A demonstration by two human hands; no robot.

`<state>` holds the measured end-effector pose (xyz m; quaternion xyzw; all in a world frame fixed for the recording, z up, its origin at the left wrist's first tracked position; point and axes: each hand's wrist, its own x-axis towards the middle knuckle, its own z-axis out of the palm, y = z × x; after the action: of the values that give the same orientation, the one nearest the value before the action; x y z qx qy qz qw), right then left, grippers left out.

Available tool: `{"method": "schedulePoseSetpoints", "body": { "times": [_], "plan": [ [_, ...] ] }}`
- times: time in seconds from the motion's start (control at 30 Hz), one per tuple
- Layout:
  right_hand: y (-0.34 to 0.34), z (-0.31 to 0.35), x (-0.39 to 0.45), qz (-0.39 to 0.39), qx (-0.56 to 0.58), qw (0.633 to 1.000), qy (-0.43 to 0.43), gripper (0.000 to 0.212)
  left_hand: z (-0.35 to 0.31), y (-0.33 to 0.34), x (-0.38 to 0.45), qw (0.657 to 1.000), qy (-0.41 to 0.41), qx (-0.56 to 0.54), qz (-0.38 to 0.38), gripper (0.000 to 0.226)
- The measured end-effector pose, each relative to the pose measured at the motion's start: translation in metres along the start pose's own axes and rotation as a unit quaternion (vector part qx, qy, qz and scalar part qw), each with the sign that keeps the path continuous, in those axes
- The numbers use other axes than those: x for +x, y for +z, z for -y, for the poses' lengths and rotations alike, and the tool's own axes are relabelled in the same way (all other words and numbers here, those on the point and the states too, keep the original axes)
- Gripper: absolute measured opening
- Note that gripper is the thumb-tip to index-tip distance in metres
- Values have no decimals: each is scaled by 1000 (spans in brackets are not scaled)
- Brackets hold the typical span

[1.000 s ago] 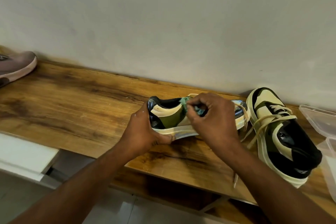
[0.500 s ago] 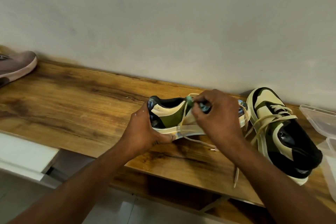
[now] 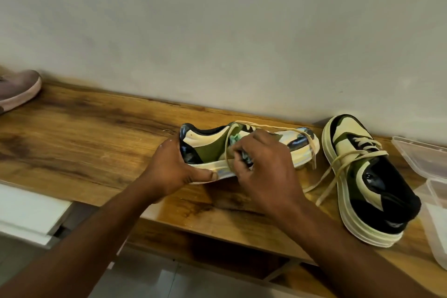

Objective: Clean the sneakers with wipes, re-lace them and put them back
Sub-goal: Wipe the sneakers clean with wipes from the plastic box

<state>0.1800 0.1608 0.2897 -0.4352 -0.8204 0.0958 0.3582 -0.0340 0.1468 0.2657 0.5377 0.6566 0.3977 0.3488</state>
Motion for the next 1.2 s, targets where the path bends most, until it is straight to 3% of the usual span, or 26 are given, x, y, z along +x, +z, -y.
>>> {"method": "schedulePoseSetpoints", "body": {
  "times": [0.23,0.37,0.47,0.6,0.73,0.93,1.13,1.2],
  "plan": [
    [-28,-42,16,-120,-10,986,118,10,7,-17,9,999,-50,-9,13,76],
    [-5,-19,2,-84,-5,995,55,15,11,-19,12,998,-56,-16,22,93],
    [0,-15,2,-33,-7,999,20,16,13,-22,12,998,-54,-24,33,92],
    [-28,-40,17,-83,-4,991,101,10,12,-23,13,998,-50,-27,31,101],
    [-31,-40,13,-102,-5,986,131,10,11,-22,13,998,-48,-21,31,85],
    [0,-11,-1,-22,-10,1000,15,18,7,-21,10,998,-45,-37,28,70],
    [-39,-60,21,-116,3,983,142,9,10,-24,14,995,-63,-69,39,85],
    [-37,-59,18,-121,-3,982,148,9,10,-23,14,994,-65,-74,38,91]
  ]
}}
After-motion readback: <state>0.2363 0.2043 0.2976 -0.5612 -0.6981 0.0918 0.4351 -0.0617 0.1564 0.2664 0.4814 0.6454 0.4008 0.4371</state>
